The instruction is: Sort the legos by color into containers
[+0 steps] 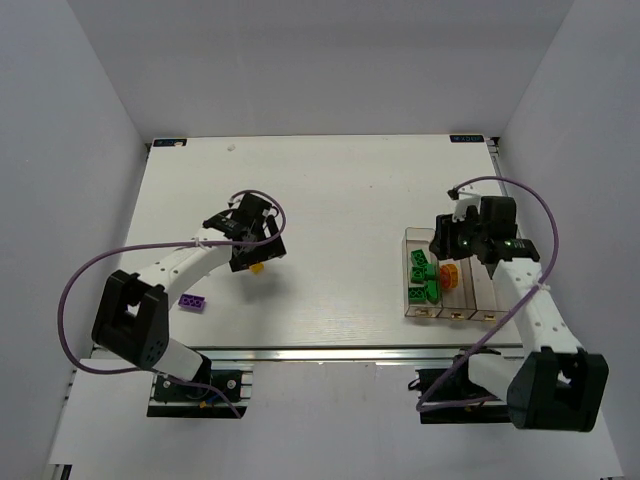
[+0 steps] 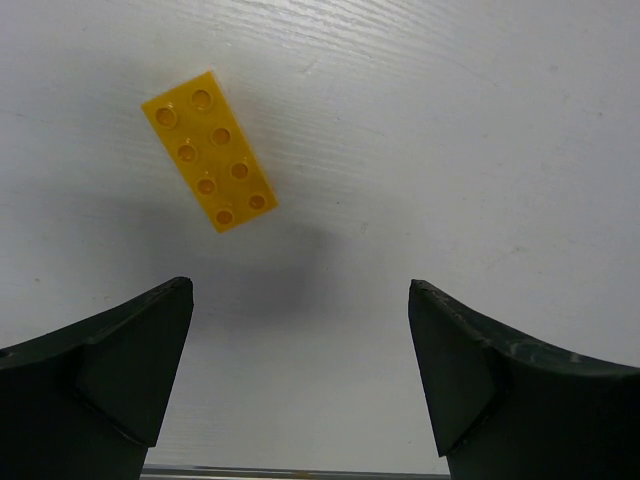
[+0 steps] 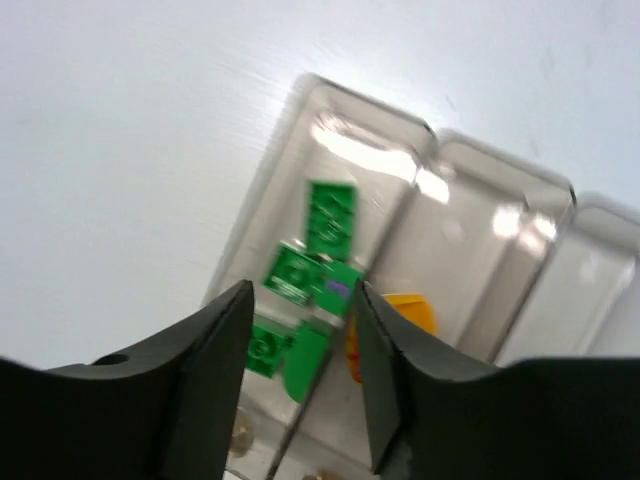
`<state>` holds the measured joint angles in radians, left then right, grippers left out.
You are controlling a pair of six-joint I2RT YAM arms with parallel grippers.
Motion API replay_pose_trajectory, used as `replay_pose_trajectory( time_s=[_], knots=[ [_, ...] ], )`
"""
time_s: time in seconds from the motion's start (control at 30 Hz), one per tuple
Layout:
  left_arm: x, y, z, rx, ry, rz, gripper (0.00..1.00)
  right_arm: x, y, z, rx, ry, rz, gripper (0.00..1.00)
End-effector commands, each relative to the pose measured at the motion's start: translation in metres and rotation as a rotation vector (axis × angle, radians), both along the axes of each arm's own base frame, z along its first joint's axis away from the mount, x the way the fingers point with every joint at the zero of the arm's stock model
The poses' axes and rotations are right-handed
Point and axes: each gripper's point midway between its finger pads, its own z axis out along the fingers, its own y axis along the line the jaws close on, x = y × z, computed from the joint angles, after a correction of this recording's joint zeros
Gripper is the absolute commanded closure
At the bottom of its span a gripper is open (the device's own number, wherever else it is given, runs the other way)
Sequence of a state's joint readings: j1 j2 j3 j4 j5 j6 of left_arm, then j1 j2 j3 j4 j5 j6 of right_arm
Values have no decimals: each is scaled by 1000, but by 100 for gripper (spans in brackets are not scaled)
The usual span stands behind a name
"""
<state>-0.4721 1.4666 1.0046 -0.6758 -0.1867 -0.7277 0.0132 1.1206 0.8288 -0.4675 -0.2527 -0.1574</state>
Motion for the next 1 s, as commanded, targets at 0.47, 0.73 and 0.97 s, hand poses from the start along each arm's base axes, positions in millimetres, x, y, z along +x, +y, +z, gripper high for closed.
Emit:
replay_pose_trajectory(
  time_s=[0.47, 0.73, 0.97],
  knots=[
    [24, 27, -33, 115, 142, 45, 9, -3, 71, 76, 245, -305, 454, 43],
    [36, 28, -44, 117, 145, 45, 23, -1, 70, 73, 248, -291, 431, 43],
    [40, 27, -49, 105, 149, 36, 40, 0, 67, 75, 236, -294, 407, 43]
  ],
)
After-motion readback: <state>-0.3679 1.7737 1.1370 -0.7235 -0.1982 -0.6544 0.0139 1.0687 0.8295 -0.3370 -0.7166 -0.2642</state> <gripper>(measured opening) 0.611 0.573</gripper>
